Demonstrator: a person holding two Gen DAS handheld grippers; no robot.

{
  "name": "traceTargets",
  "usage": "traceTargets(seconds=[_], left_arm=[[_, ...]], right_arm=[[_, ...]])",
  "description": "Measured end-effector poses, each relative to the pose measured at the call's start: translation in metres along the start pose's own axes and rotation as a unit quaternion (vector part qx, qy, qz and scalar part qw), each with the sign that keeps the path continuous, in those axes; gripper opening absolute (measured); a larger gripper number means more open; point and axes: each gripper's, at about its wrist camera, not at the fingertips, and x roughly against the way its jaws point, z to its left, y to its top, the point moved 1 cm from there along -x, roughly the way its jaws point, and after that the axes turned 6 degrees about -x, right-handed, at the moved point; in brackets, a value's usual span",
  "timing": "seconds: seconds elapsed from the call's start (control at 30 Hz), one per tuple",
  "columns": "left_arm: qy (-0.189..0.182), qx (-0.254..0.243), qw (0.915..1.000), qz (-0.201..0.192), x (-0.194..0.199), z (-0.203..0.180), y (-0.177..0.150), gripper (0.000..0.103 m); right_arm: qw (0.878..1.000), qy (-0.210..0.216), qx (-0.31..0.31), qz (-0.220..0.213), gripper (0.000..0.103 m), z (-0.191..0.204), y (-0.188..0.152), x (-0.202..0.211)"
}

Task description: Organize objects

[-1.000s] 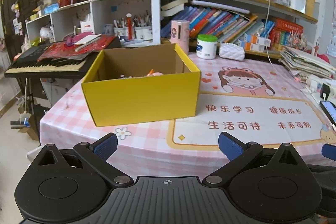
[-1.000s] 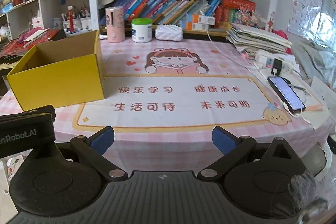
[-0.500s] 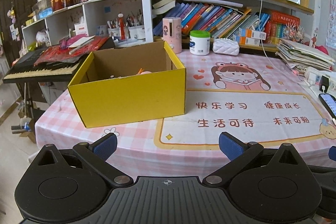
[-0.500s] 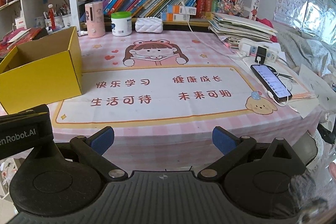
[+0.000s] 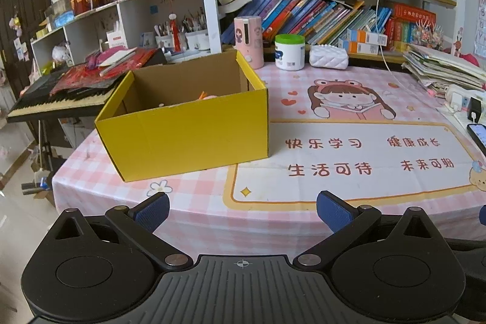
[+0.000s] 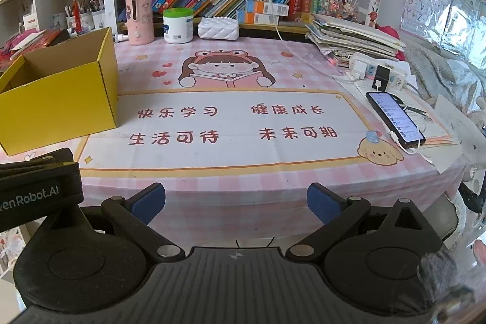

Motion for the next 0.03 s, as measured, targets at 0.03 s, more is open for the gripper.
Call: traceTargets(seconds=[0.03], left_arm=[[-0.003,0.000,1.0000,0.001,-0.0009,-0.0007,0.0002,0.103]], right_arm=[[1.000,0.001,-0.001,0.000,0.101,-0.0005,0.0004,-0.0010]])
